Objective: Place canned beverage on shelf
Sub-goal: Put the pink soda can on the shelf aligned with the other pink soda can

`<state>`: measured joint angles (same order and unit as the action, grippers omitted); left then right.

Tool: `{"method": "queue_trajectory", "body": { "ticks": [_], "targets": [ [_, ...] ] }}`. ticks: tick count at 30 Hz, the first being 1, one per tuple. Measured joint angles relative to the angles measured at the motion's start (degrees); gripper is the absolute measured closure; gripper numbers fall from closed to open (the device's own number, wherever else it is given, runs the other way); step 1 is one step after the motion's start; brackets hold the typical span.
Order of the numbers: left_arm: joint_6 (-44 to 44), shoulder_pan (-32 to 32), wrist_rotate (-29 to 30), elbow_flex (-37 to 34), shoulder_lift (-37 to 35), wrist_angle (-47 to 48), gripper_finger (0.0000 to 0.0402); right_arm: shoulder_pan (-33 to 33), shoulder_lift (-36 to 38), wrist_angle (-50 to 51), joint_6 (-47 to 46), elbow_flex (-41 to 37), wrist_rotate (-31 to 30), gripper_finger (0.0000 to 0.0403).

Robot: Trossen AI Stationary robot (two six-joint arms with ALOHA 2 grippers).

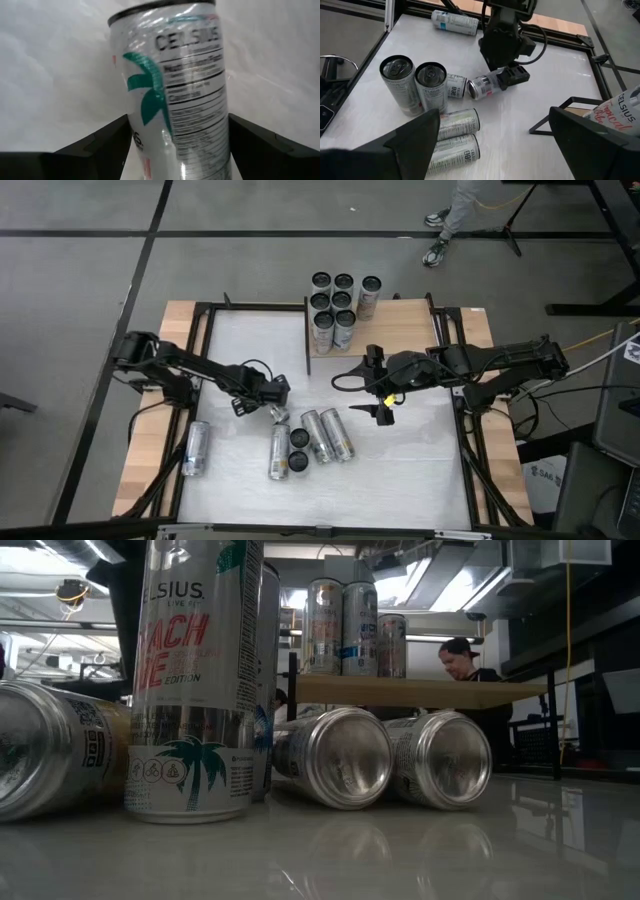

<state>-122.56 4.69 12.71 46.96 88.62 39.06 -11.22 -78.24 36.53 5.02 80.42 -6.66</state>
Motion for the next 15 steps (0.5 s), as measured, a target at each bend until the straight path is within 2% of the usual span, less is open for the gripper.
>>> {"method": "queue_trajectory", "body": {
  "ticks": [9, 15],
  "targets": [
    [0.54, 0.04, 0.04, 0.02, 0.33, 0.13, 0.0161, 0.0, 0.0, 0.06, 0.02, 0.02, 0.0, 0.004],
    [8.77, 0.07, 2.73, -0.09, 0.28, -2.9, 0.0173, 0.0, 0.0, 1.2, 3.16, 0.02, 0.02, 0.004]
  ]
}}
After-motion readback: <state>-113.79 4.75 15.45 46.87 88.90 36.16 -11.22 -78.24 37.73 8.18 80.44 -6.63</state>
